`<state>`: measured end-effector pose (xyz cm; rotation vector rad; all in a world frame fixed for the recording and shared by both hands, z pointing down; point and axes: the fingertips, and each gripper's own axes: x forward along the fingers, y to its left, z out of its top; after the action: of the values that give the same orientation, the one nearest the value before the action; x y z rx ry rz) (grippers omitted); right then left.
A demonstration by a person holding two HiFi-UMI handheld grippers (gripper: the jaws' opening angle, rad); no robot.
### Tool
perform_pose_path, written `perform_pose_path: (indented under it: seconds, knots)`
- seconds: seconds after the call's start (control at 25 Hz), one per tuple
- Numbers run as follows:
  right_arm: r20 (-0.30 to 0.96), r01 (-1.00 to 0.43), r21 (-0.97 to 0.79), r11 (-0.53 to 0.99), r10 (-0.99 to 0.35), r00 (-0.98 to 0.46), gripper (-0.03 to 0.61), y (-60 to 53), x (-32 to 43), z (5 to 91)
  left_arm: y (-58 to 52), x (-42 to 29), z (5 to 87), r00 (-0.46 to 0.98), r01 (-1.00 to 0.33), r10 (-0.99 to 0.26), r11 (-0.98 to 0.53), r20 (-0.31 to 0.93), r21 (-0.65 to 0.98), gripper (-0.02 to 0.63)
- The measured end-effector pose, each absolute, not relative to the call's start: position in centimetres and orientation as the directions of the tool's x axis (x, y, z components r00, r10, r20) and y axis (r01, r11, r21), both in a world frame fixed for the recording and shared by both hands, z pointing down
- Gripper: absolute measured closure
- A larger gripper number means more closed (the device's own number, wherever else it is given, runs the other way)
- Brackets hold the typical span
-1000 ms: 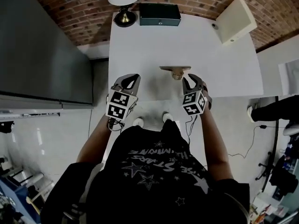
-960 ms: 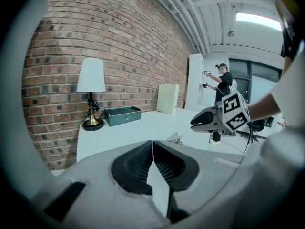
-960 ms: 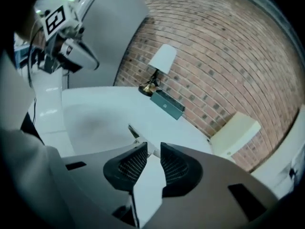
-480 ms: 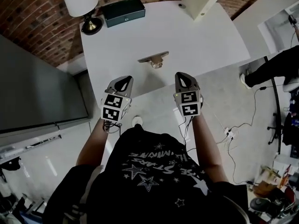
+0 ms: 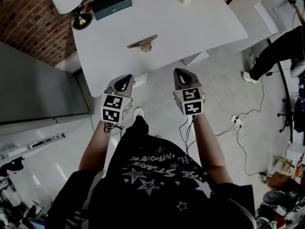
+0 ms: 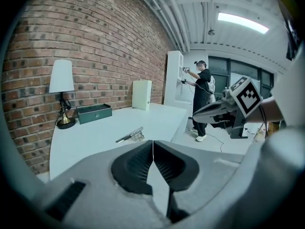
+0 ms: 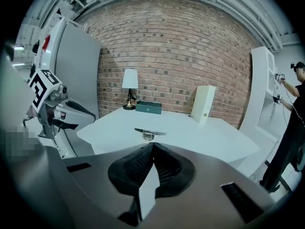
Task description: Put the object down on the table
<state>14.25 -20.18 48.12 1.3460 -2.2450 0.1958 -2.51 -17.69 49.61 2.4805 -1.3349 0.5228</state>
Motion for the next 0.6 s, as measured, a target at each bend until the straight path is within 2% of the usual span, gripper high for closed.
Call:
perform_pose_path:
  seconds: [0.6]
  knots:
    - [0.462,-0.857,0.111,0.503,-0.790,-0.403,0.575,-9.0,18.2,46.3,-6.0,1.8,48.2,0.509,-0.839,-0.752,-0.543,0.419,0.044,0.592]
